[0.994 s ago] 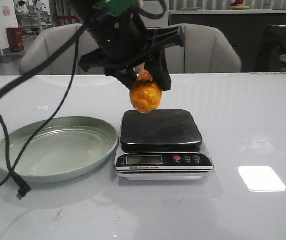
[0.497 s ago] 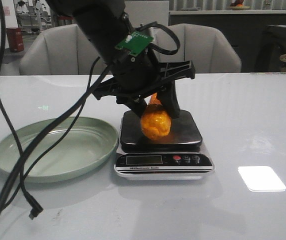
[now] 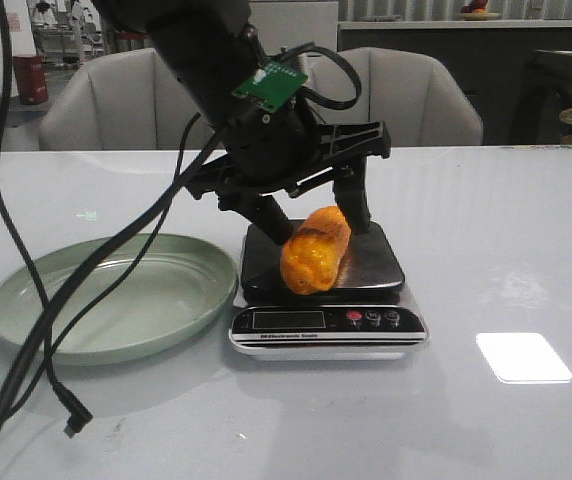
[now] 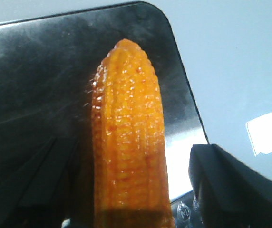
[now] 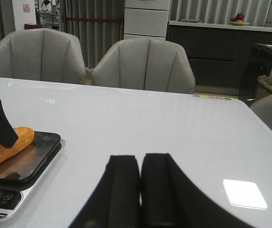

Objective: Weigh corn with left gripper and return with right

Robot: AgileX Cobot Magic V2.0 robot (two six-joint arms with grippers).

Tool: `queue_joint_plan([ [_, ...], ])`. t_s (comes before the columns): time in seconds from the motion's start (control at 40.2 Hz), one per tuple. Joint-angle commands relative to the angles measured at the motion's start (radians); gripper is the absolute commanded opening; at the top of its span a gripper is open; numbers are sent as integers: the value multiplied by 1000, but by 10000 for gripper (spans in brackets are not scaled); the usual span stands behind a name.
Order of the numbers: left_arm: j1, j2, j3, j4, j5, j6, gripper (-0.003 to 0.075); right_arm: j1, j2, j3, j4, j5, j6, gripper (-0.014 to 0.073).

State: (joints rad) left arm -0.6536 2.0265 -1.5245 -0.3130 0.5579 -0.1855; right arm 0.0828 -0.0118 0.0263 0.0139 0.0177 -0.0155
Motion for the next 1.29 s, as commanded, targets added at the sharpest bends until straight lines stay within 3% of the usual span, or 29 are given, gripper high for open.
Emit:
queue_joint_plan([
  [0.0, -3, -93, -35, 29, -60, -6, 537, -3, -19, 4, -14, -79, -2, 166],
  [0.323, -1, -287, 25, 209, -75, -6, 404, -3, -19, 4, -14, -79, -2, 166],
  [0.696, 36, -646, 349, 288, -171, -6, 400, -3, -19, 4, -14, -79, -2, 166],
  [1.267, 36, -1323, 788, 372, -215, -6, 384, -3, -18, 4, -14, -79, -2, 166],
])
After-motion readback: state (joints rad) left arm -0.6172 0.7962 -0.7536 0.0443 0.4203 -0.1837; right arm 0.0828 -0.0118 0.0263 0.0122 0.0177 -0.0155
